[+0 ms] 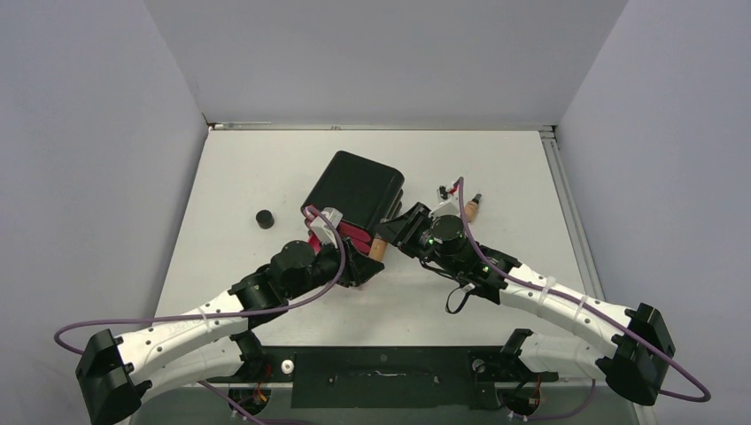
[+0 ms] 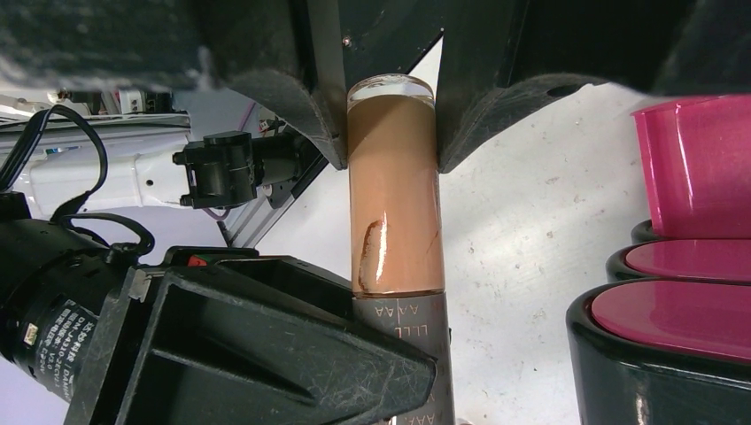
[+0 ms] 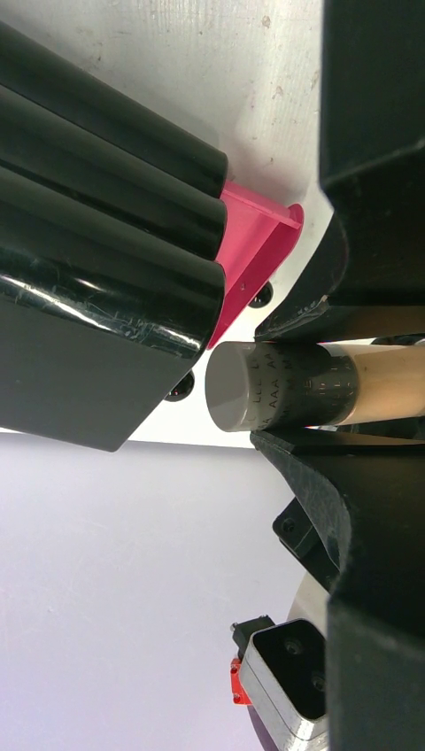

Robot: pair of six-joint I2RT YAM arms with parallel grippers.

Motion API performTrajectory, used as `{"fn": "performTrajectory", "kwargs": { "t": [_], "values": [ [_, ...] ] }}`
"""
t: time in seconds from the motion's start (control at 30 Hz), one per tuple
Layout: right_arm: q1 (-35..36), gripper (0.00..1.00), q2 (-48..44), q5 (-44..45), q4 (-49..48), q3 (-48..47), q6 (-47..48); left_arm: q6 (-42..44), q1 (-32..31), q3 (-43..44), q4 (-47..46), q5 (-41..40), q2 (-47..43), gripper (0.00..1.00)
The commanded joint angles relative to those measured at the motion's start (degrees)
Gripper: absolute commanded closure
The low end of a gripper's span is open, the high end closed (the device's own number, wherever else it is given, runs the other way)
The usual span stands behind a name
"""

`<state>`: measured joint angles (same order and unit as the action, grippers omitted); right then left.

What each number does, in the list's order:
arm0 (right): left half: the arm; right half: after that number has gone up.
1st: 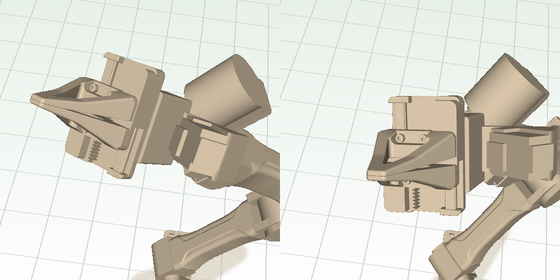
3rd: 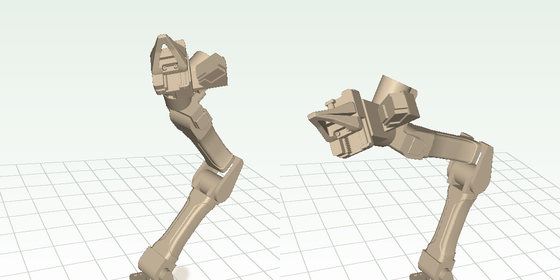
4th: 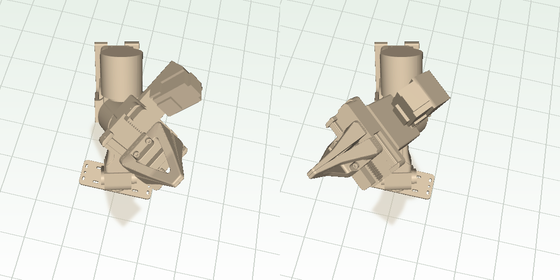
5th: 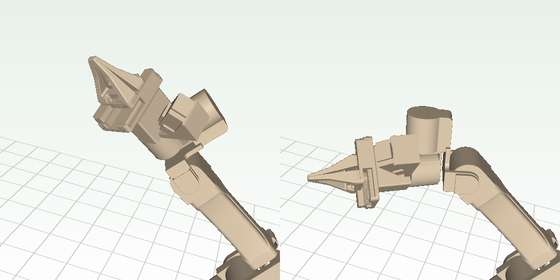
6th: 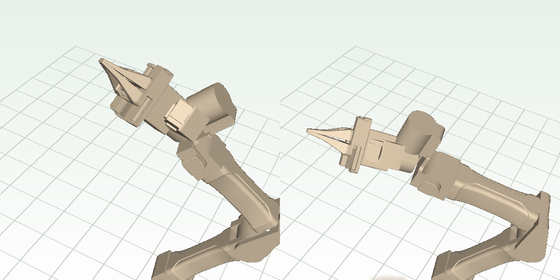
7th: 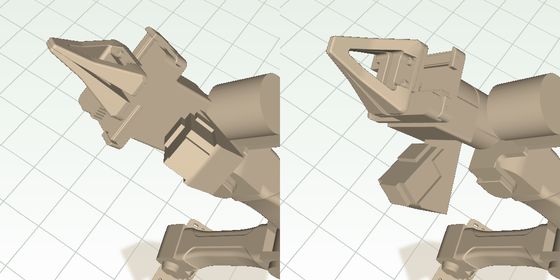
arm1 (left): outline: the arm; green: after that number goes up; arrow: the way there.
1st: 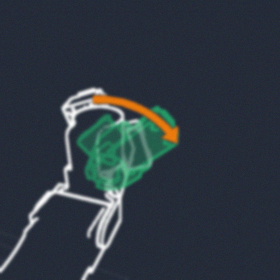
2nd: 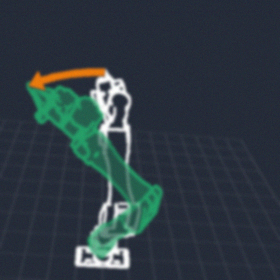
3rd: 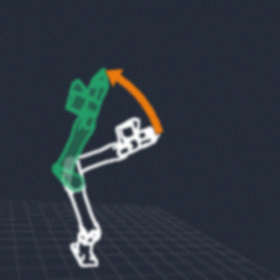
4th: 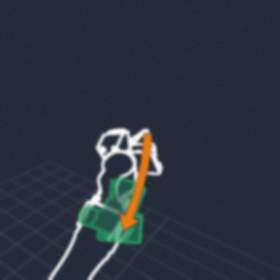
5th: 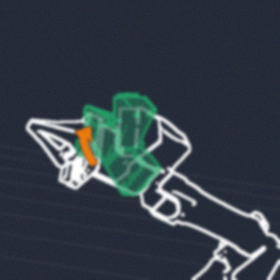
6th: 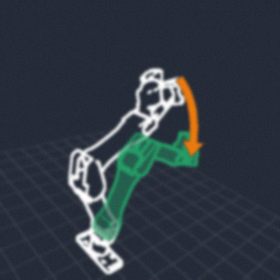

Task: Organize the makeup
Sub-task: Place the makeup in the drawer.

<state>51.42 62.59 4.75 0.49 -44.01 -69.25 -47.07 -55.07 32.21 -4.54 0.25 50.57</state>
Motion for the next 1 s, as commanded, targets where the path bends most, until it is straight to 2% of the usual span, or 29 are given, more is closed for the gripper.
{"fn": "performTrajectory", "kwargs": {
  "t": [0.0,0.27,0.4,0.53,0.57,0.6,0.87,0.97],
  "values": [
    [0.26,0.69,-0.01,0.98,-2.86,-0.38,0.61,1.46,-0.21,1.83,-1.94,-1.14,-2.09,0.83],
    [0.26,0.62,0.17,0.7,-2.15,0.02,1.66,3.25,-0.1,2.41,1.35,-1.71,-4.16,0.94],
    [0.13,0.53,0.04,0.72,-1.46,-0.2,2.34,4.04,-0.04,3.62,3.39,-1.03,-3.9,1.0],
    [0.09,0.5,-0.22,0.77,-1.57,-0.52,2.92,3.98,-0.04,3.19,4.4,-1.32,-4.51,1.0],
    [0.09,0.41,-0.36,1.43,-0.75,-0.99,3.32,3.55,-0.06,2.83,5.5,-2.03,-5.03,1.0],
    [0.04,0.4,-0.36,1.92,0.75,-1.33,3.4,3.56,-0.04,2.78,6.97,-2.09,-5.34,1.0],
    [-0.1,0.38,-2.04,4.39,3.16,-0.87,3.82,4.16,0.6,1.74,14.03,-3.17,-10.16,1.0],
    [-0.18,0.35,-2.45,5.07,3.91,-0.82,3.76,5.39,0.82,2.4,17.92,-3.32,-10.72,1.0]
  ]
}}
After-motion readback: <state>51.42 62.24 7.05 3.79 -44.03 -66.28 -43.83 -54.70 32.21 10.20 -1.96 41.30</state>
